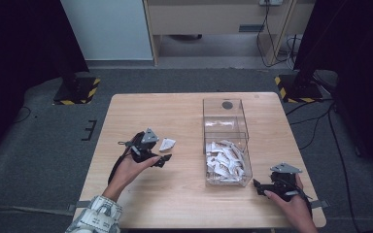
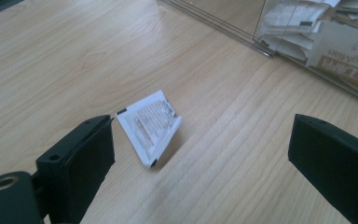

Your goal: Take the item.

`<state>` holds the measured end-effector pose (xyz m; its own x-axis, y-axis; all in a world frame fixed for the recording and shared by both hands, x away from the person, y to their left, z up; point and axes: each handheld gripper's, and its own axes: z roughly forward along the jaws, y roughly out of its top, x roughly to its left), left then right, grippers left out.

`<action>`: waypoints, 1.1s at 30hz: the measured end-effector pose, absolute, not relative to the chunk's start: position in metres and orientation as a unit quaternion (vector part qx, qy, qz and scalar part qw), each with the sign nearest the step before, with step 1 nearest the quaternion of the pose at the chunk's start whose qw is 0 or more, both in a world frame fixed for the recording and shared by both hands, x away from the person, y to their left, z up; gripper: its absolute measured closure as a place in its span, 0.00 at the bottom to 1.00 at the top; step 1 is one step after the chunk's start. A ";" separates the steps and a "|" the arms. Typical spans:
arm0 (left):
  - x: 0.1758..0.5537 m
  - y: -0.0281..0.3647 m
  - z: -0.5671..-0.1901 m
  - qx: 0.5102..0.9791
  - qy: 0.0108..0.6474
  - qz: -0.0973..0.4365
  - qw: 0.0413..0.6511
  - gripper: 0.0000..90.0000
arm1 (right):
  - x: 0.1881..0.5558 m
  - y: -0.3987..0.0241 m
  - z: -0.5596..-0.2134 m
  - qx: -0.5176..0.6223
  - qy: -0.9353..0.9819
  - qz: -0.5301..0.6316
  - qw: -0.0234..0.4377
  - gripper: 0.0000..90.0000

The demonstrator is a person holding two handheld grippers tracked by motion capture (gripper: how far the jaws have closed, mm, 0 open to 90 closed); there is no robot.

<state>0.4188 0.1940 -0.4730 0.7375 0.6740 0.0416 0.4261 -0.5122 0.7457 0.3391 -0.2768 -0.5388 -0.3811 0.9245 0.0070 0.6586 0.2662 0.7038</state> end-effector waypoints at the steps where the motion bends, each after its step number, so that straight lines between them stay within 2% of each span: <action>1: 0.417 0.196 -0.473 0.853 0.322 0.166 0.374 0.07 | 0.339 -0.277 -0.539 0.516 0.768 0.318 0.209 0.01; 19: 0.381 0.237 -0.501 0.856 0.344 0.161 0.351 0.07 | 0.339 -0.277 -0.539 0.515 0.768 0.318 0.209 0.01; 22: 0.377 0.243 -0.508 0.854 0.359 0.161 0.341 0.04 | 0.339 -0.277 -0.539 0.516 0.768 0.318 0.209 0.01; 33: 0.376 0.258 -0.531 0.853 0.387 0.151 0.316 0.03 | 0.339 -0.277 -0.539 0.516 0.768 0.318 0.209 0.01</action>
